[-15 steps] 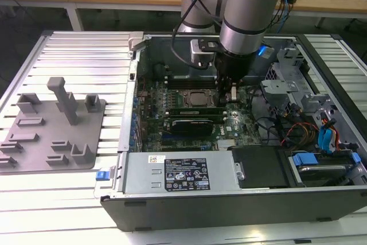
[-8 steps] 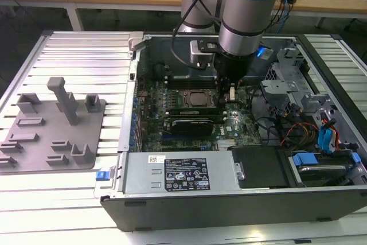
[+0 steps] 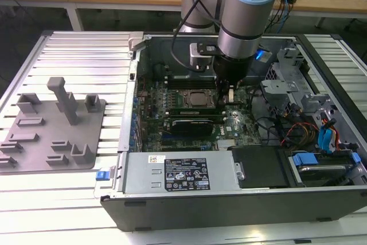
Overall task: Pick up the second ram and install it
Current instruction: 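Press down the second ram until it locks into place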
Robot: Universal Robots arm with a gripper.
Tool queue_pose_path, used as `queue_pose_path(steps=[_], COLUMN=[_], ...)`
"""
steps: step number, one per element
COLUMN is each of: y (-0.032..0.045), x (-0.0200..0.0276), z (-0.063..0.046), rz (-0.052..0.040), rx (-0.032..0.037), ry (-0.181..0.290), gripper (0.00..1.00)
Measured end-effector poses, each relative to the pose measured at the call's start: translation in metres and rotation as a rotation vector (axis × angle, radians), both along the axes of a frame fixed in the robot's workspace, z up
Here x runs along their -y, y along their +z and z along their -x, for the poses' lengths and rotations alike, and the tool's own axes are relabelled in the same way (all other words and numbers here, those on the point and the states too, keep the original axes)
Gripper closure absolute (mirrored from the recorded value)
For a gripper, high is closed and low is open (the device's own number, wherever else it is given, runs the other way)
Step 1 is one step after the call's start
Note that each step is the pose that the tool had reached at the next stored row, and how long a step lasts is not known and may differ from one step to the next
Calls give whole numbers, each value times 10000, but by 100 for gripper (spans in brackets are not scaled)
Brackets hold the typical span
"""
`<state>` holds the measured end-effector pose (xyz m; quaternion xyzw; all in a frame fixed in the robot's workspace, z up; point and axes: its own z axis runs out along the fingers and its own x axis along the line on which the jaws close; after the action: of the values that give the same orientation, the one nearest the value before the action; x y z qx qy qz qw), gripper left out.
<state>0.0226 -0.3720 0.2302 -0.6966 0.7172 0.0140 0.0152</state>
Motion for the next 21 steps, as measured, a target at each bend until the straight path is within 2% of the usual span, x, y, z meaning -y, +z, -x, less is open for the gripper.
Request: queue_pose_path(steps=[4, 6, 7, 10, 15, 16, 18, 21], y=[-12, 25, 86, 174, 181, 180, 176, 175], x=[0, -3, 0, 0, 0, -1, -4, -5], z=[0, 0, 0, 0, 18, 40, 218, 326], rz=[-1, -22, -2, -2, 1, 1, -1, 1], rx=[5, 10, 5, 6, 4, 6, 24, 28], ry=[0, -1, -2, 0, 0, 1, -1, -1], gripper=[92, 92, 92, 92, 92, 92, 92, 92])
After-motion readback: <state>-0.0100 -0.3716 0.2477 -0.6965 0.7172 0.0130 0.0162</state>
